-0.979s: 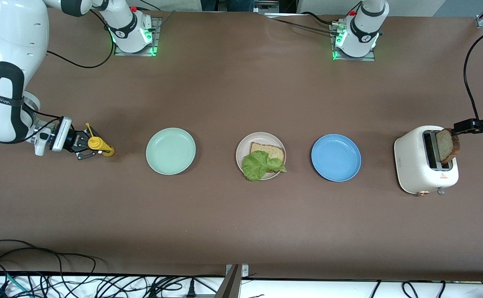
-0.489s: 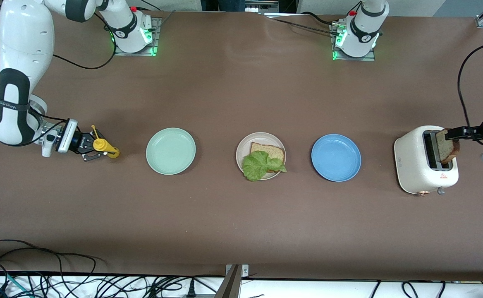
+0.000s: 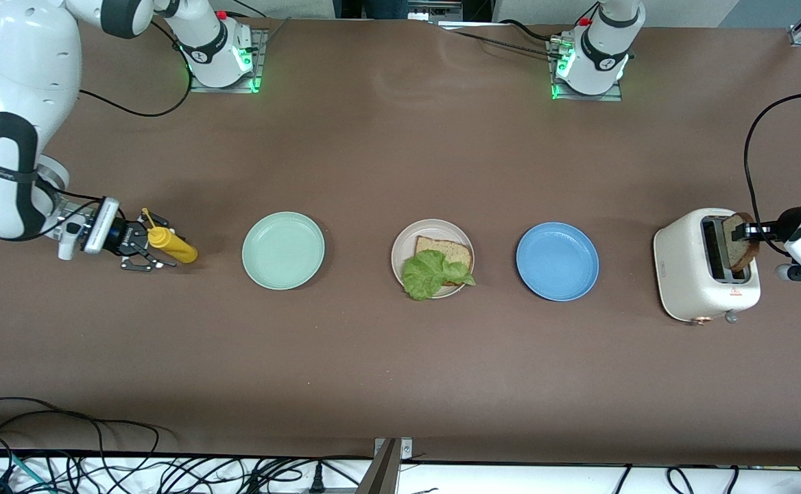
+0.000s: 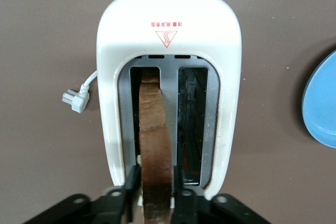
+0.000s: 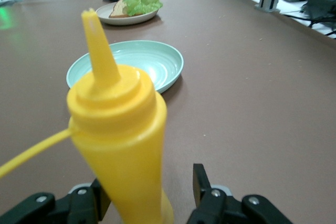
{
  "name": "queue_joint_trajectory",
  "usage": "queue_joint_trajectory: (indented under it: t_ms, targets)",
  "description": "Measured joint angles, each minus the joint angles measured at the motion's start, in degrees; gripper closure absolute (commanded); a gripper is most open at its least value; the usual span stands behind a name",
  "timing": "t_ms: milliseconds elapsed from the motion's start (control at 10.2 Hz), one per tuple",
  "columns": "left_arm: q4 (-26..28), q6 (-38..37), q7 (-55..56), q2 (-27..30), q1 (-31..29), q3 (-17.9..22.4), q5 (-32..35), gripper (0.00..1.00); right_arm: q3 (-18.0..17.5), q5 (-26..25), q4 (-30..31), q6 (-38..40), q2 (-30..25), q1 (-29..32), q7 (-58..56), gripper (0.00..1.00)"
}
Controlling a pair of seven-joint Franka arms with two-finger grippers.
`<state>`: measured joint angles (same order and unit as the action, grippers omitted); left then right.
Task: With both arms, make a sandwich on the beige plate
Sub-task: 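Lift the bread with the left gripper while the right gripper withdraws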
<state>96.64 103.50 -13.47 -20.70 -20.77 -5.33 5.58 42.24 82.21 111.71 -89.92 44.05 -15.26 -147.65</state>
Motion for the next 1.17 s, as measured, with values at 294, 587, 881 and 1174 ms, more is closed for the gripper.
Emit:
queue_joint_trajectory:
  t_ms: [294,587,881,1174]
  targets:
    - [-1.67,-1.77,0.0,0.42,-0.01,-0.04,0.0,1.0,-0.03,-3.82,-3.37,3.25,2.08,6.9,-0.3,0.33]
    - [-5.68,-7.53,0.0,1.25,0.03,-0.22,0.01,1.0,-0.01,-10.85,-13.74,5.54,2.61,11.88,9.62,0.33]
    - [-9.98,-13.01,0.0,1.54,0.6,-1.08,0.01,1.0,0.28,-17.47,-25.77,9.28,2.3,13.21,30.86,0.33]
    - [-16.86,-21.18,0.06,1.66,3.41,-1.53,0.01,1.0,1.08,-21.25,-36.72,14.67,1.9,13.18,56.09,0.33]
